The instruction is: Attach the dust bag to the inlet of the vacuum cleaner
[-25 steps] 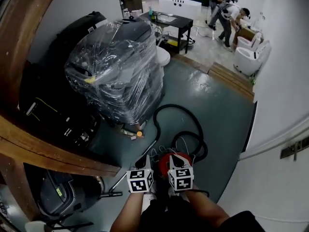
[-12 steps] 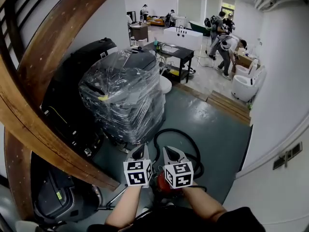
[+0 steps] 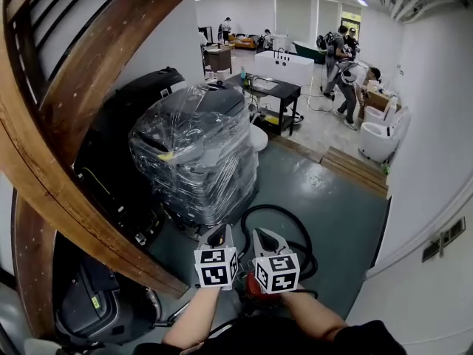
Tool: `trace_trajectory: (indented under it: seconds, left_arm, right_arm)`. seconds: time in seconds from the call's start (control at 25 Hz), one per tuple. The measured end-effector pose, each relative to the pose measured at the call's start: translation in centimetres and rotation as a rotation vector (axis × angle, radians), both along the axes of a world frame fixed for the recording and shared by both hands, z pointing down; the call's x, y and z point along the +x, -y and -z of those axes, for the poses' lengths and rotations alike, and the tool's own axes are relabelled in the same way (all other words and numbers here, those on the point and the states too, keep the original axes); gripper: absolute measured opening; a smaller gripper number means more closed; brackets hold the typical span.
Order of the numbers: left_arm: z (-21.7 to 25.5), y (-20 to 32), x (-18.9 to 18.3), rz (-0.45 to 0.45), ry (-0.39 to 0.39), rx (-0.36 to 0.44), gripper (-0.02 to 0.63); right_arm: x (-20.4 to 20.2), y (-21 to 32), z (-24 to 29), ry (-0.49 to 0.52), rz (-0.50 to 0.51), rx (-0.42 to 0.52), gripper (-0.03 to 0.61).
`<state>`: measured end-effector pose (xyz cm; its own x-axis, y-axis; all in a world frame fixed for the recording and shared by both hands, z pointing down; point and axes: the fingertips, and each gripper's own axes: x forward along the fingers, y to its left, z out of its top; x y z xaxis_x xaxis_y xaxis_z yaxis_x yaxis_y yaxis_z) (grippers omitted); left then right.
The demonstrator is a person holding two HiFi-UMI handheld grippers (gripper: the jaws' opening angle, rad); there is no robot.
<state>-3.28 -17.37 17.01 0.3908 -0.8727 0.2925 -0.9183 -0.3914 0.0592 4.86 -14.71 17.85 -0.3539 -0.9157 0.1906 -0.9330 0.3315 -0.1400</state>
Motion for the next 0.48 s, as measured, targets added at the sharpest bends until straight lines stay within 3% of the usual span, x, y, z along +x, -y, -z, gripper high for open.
trace_trajectory:
  seconds: [0.48]
  left_arm:
    - [0.83, 0.94, -0.39, -0.007, -0.012, 0.013, -0.002]
  right_arm:
    - [-0.86, 1.01, 1.00, 0.002, 0.002, 0.022, -0.003]
